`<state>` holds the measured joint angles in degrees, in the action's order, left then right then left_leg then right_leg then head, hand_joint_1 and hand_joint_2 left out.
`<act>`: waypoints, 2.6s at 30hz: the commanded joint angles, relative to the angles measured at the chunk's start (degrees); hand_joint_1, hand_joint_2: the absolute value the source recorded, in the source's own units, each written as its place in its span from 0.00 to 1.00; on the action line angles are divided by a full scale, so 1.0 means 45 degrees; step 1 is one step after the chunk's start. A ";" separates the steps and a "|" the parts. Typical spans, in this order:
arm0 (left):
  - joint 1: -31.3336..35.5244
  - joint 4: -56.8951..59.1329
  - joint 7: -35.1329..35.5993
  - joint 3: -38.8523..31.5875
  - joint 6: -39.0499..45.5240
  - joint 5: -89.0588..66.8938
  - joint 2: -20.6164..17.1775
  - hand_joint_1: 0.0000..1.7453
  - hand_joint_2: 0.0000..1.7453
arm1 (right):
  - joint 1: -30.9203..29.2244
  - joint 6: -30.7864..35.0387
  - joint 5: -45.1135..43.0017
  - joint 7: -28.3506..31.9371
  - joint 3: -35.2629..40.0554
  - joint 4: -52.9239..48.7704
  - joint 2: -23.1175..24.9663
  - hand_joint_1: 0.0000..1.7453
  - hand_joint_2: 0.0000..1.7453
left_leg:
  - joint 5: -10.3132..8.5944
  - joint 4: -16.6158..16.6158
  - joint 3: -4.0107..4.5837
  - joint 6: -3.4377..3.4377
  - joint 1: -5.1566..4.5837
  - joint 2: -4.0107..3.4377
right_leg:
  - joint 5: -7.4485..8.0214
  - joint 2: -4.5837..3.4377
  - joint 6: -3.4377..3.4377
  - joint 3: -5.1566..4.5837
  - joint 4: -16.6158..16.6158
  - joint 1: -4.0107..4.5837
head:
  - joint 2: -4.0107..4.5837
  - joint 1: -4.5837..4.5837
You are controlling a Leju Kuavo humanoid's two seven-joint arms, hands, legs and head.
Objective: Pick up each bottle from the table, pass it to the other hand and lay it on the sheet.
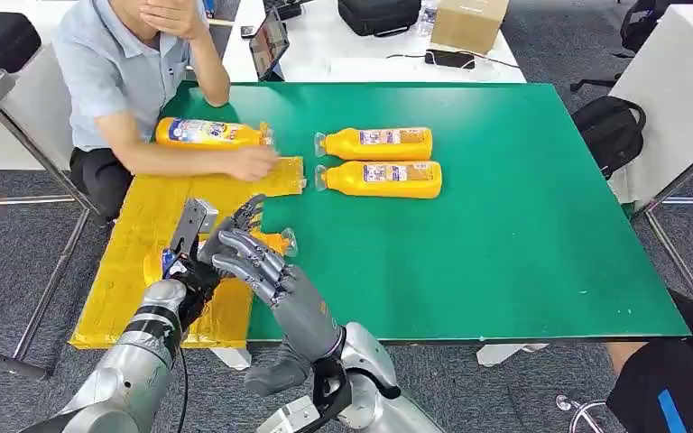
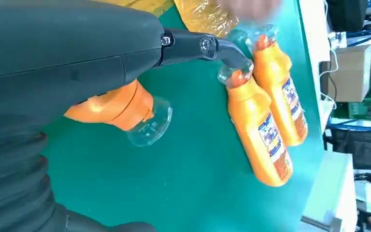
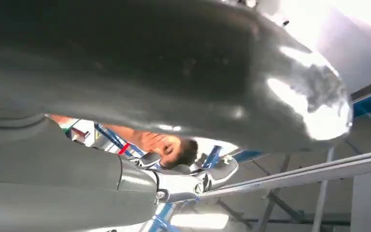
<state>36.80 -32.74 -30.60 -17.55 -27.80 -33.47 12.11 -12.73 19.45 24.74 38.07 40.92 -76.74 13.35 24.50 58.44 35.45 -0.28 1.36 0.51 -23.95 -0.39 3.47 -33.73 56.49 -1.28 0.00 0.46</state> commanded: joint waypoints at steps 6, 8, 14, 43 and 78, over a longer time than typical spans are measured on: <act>-0.3288 -0.8508 0.1662 0.2492 0.0756 0.7559 0.1386 0.00 1.00 | 0.0510 0.2056 0.0308 0.0428 -0.0233 -0.2363 -0.1043 0.00 0.00 | 0.0021 0.0004 -0.0013 0.0026 -0.0005 -0.0005 | -0.0019 0.0015 -0.0026 0.0014 -0.0006 0.0003 | 0.0000 -0.0005; -0.3688 -0.8914 0.2458 0.2374 0.0984 0.9137 0.1753 0.00 1.00 | 0.1164 0.2730 0.0655 0.0428 -0.0840 -0.3256 -0.1208 0.00 1.00 | 0.0015 0.0005 0.0011 0.0020 -0.0002 0.0008 | -0.0014 0.0020 -0.0018 0.0003 -0.0009 0.0003 | 0.0000 0.0000; -0.5378 -1.1473 0.2208 0.2711 0.3121 1.0535 0.1753 0.00 1.00 | 0.3532 0.4115 0.1462 0.0428 -0.3970 -0.6079 -0.1305 0.00 1.00 | 0.0023 -0.0003 0.0022 0.0019 -0.0012 0.0003 | -0.0012 0.0010 -0.0014 -0.0019 -0.0020 -0.0009 | 0.0000 -0.0005; -0.7367 -1.4303 0.1356 0.3082 0.6708 0.2656 0.1753 0.00 1.00 | 0.2554 0.0504 0.8380 -0.2226 -1.0878 0.0456 0.0083 0.00 1.00 | 0.0018 -0.0015 0.0010 0.0021 -0.0008 -0.0010 | -0.0003 0.0005 -0.0018 -0.0003 -0.0036 -0.0002 | 0.0000 -0.0010; -0.7758 -1.3503 0.1366 0.3194 0.6379 0.2590 0.1753 0.00 1.00 | 0.0399 0.1003 1.2395 -0.5244 -1.0603 0.3408 -0.0749 0.00 1.00 | 0.0021 -0.0027 -0.0032 0.0030 -0.0009 -0.0036 | 0.0002 -0.0015 -0.0027 0.0032 -0.0051 0.0000 | 0.0000 -0.0010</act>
<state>1.92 -98.03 -24.65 -2.95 1.57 -21.66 19.52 -2.87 23.23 76.79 19.32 -6.84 -76.12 13.94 24.55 58.44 35.64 -0.24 1.32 0.53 -23.98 -0.34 3.49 -33.89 56.44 -1.32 0.00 0.42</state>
